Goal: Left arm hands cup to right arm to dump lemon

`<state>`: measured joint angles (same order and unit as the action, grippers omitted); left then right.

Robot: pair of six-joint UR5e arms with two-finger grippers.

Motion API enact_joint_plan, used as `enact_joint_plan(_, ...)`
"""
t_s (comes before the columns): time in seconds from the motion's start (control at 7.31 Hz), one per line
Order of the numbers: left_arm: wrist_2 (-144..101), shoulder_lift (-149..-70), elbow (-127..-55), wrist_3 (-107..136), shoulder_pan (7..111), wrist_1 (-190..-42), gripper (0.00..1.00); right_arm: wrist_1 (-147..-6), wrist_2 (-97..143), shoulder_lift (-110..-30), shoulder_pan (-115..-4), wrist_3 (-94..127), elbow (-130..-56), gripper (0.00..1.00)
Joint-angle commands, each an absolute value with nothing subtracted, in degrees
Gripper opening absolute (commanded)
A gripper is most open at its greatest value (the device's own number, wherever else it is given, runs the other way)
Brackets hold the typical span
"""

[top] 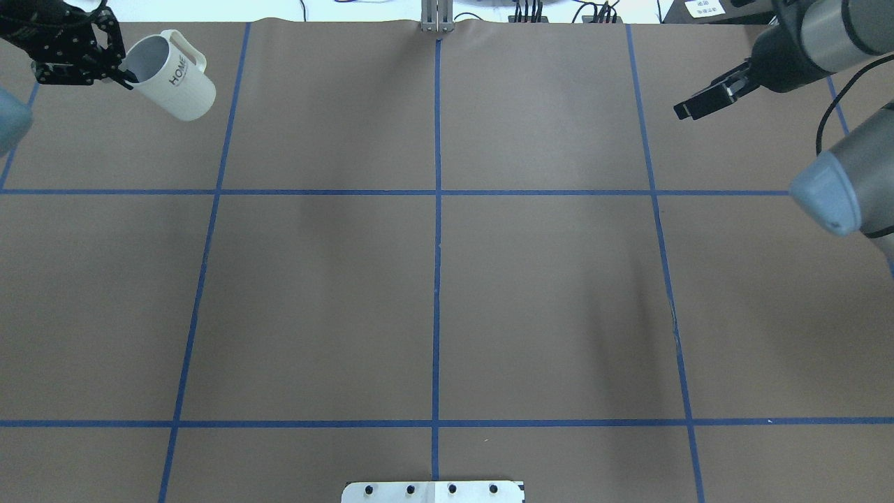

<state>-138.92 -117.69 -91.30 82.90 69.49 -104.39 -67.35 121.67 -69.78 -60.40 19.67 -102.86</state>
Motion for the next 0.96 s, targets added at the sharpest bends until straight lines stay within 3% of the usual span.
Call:
enact_joint_plan(0.0, -139.4, -125.65, -91.06, 105.37, 66.03, -104.41, 0.0, -64.34, 105.18, -63.31, -50.14, 23.81, -102.83, 0.99)
enact_joint_plan(0.41, -138.96, -133.31, -90.88, 121.35, 57.42, -104.5, 0.0, -54.63, 87.1, -61.52, -39.25, 25.49, -102.92, 0.99)
enact_joint_plan(0.82, -138.96, -135.35, -90.79, 123.4, 53.36, -105.12, 0.0, -53.53, 70.35, -59.77, -29.56, 25.23, -102.92, 0.98)
